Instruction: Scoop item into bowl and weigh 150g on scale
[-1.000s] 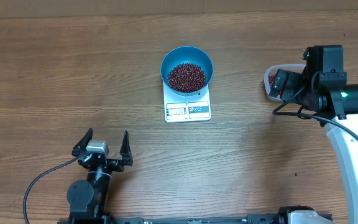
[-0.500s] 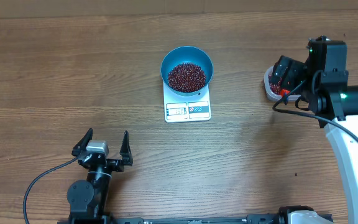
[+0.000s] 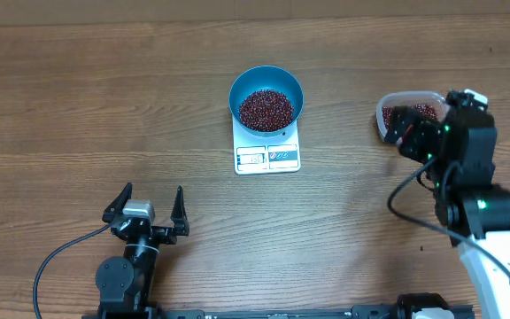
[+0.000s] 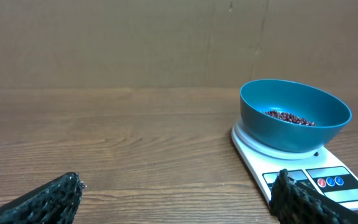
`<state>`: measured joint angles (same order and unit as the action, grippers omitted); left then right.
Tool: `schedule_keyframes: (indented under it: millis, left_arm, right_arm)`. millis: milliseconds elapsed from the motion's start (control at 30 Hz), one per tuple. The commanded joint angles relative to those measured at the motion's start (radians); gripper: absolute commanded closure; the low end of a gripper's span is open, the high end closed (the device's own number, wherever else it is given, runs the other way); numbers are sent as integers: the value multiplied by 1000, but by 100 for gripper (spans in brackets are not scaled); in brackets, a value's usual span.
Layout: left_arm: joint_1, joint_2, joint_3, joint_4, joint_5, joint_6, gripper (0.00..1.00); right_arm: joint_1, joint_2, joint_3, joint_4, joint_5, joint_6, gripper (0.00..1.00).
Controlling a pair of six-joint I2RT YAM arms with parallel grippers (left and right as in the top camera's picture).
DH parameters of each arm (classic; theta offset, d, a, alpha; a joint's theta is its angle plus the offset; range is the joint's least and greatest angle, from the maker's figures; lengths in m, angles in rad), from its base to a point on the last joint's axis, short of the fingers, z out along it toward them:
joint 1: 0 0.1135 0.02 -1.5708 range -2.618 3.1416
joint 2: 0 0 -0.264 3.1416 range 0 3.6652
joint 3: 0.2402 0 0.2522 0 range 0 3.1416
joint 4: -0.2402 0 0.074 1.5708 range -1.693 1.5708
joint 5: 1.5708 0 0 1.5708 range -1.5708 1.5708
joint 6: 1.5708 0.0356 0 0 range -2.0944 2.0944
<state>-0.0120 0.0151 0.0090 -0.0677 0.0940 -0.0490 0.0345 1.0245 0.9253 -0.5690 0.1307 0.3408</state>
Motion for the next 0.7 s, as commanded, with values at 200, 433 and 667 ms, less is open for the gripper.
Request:
schedule_keyframes:
  millis: [200, 433, 667]
  left_arm:
    - [7, -11, -5, -3, 4, 1, 0]
    - [7, -11, -5, -3, 4, 1, 0]
    - [7, -11, -5, -3, 4, 1, 0]
  right_arm:
    - [4, -187, -85, 47, -1, 11, 0]
    - [4, -290, -267, 269, -2, 12, 0]
    - [4, -394, -476, 493, -1, 11, 0]
